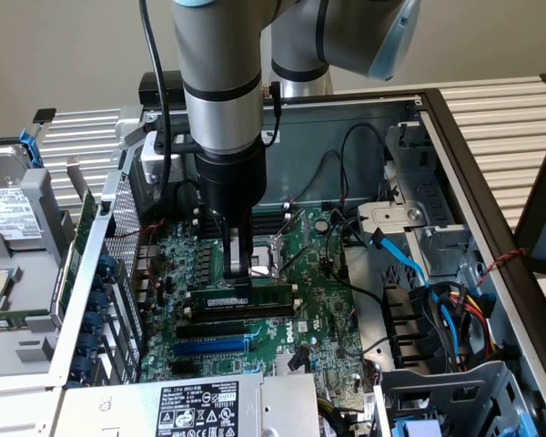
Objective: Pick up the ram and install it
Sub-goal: 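Insert the ram into the slot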
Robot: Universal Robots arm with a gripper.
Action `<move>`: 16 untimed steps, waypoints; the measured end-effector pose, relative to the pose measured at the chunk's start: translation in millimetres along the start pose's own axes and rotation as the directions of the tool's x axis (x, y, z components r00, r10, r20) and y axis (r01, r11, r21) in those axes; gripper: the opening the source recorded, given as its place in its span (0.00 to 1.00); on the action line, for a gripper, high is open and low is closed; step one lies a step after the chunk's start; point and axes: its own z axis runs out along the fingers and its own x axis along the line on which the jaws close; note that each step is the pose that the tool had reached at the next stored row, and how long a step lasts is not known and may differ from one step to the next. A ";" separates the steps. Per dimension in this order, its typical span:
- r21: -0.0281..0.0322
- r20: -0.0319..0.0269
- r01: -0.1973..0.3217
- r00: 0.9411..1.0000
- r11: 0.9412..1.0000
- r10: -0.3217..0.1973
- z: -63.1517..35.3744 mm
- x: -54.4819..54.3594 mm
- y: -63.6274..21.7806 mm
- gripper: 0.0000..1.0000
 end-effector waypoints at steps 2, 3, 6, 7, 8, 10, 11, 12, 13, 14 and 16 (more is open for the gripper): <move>0.000 0.000 0.000 1.000 1.000 0.000 0.1 0.1 0.0 0.12; 0.000 0.000 0.000 1.000 1.000 0.000 0.1 0.1 0.0 0.12; 0.000 0.000 0.000 1.000 1.000 0.000 0.2 -0.1 -0.1 0.12; 0.000 0.000 0.000 1.000 1.000 0.000 0.2 -0.2 0.0 0.12; 0.000 0.000 0.000 1.000 1.000 0.000 0.2 -0.2 0.0 0.12; 0.000 0.000 0.000 1.000 1.000 0.000 0.2 -0.2 0.0 0.12; 0.000 0.000 0.000 1.000 1.000 0.000 0.2 -0.2 0.0 0.12; 0.000 0.000 0.000 1.000 1.000 0.000 0.1 -0.3 0.0 0.12; 0.000 0.000 0.000 1.000 1.000 0.000 0.1 -0.3 0.0 0.12; 0.000 0.000 0.000 1.000 1.000 0.000 0.1 -0.3 0.0 0.12; 0.000 0.000 0.000 1.000 1.000 0.000 0.2 -0.3 0.0 0.12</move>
